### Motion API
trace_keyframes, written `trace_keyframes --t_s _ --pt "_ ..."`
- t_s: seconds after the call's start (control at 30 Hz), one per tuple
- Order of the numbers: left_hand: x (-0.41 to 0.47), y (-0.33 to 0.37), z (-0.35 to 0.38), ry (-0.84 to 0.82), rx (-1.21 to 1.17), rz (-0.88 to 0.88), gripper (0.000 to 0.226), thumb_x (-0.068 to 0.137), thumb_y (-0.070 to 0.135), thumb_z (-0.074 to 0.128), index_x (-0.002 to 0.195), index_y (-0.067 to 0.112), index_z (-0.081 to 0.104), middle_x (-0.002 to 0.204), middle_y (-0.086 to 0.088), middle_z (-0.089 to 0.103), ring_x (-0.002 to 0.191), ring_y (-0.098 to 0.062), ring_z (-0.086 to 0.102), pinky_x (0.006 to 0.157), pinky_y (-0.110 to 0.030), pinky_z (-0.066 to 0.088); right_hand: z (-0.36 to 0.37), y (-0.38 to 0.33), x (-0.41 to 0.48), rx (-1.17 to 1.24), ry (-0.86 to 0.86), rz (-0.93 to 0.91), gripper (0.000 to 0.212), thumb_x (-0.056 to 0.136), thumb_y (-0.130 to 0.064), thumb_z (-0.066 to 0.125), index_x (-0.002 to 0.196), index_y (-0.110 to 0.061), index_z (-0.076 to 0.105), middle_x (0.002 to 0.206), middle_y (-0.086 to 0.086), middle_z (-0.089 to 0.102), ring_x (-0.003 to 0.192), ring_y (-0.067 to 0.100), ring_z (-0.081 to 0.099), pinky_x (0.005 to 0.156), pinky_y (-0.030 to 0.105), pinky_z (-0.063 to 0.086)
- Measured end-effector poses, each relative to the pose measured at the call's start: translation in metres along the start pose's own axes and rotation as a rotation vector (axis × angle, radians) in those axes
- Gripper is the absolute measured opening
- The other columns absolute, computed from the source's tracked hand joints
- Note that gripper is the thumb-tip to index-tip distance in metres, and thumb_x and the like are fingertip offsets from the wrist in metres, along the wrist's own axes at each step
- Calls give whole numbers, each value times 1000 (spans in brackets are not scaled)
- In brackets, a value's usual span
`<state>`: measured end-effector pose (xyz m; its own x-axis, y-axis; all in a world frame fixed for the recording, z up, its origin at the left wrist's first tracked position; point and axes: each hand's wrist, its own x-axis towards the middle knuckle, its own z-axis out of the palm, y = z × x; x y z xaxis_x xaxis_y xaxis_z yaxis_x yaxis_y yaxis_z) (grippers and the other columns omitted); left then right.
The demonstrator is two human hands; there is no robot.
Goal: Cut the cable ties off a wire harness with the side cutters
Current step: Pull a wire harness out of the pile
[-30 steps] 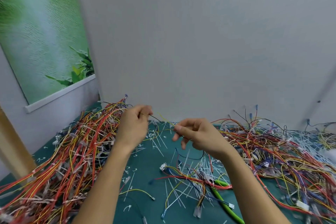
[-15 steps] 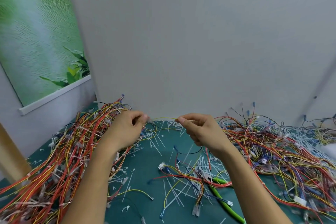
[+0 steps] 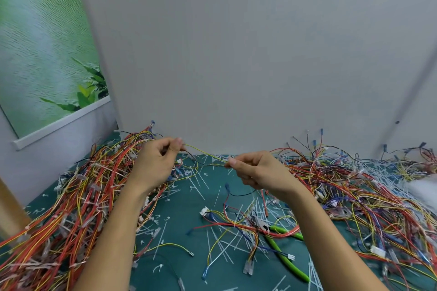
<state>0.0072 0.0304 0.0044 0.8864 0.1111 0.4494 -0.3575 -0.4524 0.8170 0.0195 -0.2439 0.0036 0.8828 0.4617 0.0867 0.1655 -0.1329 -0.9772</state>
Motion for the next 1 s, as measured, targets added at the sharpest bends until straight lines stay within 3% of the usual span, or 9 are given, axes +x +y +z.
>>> trace_keyframes --t_s 0.13,0.33,0.43,0.5,0.57,0.7,0.8,0.9,1.0 --pt "3 -6 6 99 -56 -53 36 104 37 50 90 12 72 54 16 57 45 -1 47 49 -21 38 1 -1 2 11 31 -25 24 98 -35 69 93 -14 77 71 11 68 49 4 55 41 17 26" --pt "4 -16 -4 146 -107 -77 31 105 36 51 90 17 71 57 10 56 47 -10 49 44 -29 42 3 3 1 20 53 -19 30 89 -34 74 99 -6 76 91 17 78 84 23 77 43 18 35" --pt "5 -14 -5 161 -118 -80 33 106 37 47 95 16 70 57 7 58 52 -14 55 51 -35 50 4 7 0 25 77 -63 26 94 -28 73 111 -8 75 102 10 80 101 22 76 68 24 58" --pt "7 -13 -10 217 -235 -129 28 108 29 47 96 14 67 59 8 62 57 -14 59 59 -34 54 -3 8 -4 -105 92 -43 41 90 -36 77 127 -19 71 122 -1 75 115 11 70 95 29 57" --pt "8 -13 -19 263 -424 -204 21 107 18 47 97 11 64 61 11 65 61 -9 62 63 -27 55 -17 4 -14 -356 46 68 68 77 -54 84 137 -30 62 132 -13 67 120 1 63 104 25 49" --pt "10 -9 -25 254 -777 -282 17 106 8 46 99 7 61 75 1 67 74 -13 66 70 -23 57 -25 5 -32 -868 -357 484 64 61 -61 92 114 -31 72 111 -14 73 103 10 69 97 33 55" --pt "12 0 -22 255 -1010 -271 22 106 8 42 94 10 60 83 -5 65 80 -15 70 76 -24 58 -9 17 -31 -1046 -396 596 50 61 -54 94 101 -28 77 101 -8 77 96 19 72 90 39 60" --pt "13 7 -20 266 -1244 -271 22 105 9 42 92 13 60 83 -2 70 85 -14 71 78 -23 56 -10 14 -31 -980 -377 528 32 70 -49 91 91 -30 76 93 -4 78 84 18 73 78 34 59" --pt "10 9 -17 281 -1263 -280 23 103 10 42 92 16 60 80 2 68 83 -13 69 74 -23 52 -26 2 -38 -651 -289 293 19 84 -43 83 92 -28 74 74 -1 68 60 15 55 58 29 47"
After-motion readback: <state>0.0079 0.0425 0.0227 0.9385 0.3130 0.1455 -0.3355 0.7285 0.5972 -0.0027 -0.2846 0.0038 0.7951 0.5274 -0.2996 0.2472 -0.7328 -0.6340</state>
